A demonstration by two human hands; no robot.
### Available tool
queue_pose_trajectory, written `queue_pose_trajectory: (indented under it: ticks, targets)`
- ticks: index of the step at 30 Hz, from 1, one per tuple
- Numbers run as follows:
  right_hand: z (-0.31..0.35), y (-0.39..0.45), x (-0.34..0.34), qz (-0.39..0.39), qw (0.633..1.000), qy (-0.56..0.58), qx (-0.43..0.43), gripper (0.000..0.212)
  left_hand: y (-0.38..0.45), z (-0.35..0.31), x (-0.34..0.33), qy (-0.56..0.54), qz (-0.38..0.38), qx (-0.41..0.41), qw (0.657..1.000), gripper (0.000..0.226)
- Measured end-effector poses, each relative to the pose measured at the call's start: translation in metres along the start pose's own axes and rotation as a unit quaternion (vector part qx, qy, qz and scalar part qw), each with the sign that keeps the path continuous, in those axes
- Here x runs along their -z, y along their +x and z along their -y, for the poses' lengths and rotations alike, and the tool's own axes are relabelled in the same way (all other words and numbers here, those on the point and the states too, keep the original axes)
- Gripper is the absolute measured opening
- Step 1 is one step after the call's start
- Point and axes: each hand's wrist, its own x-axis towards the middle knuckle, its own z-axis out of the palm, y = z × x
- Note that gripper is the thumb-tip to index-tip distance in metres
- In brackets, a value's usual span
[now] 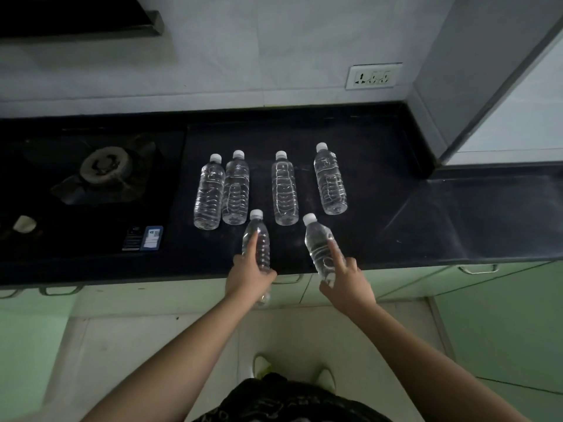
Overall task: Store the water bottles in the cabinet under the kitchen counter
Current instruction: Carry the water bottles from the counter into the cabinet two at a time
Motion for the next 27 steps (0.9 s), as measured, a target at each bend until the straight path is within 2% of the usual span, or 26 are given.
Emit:
queue_pose_trajectory:
  ticks: [4, 8, 11, 16, 21, 27]
  targets:
    - [-0.032, -0.021, 0.011, 0.041, 0.986, 0.162, -0.006, 0.092, -0.033, 0.015, -0.007, -0.079, 0.027, -0.004, 0.996, 0.099]
    - [-0.055, -0.046, 0.012, 0.072, 0.961, 0.265, -0.015, 0.086, -0.075, 0.017, -0.013, -0.164, 0.058, 0.005, 0.985, 0.095]
    - [-0.065, -0.061, 0.01, 0.098, 0.942, 0.322, -0.004, 0.088, -0.104, 0.014, -0.014, -0.233, 0.054, 0.017, 0.971, 0.092]
    - [-0.058, -0.08, 0.007, 0.14, 0.929, 0.341, 0.04, 0.091, -0.149, 0.017, -0.012, -0.299, 0.013, 0.068, 0.952, 0.089]
    - [-0.031, -0.099, 0.003, 0.181, 0.921, 0.326, 0.109, 0.084, -0.197, 0.034, -0.003, -0.372, -0.027, 0.094, 0.923, 0.047]
    - [0.026, -0.128, -0.002, 0.276, 0.889, 0.315, 0.187, 0.068, -0.257, 0.072, 0.018, -0.418, -0.103, 0.091, 0.898, 0.048]
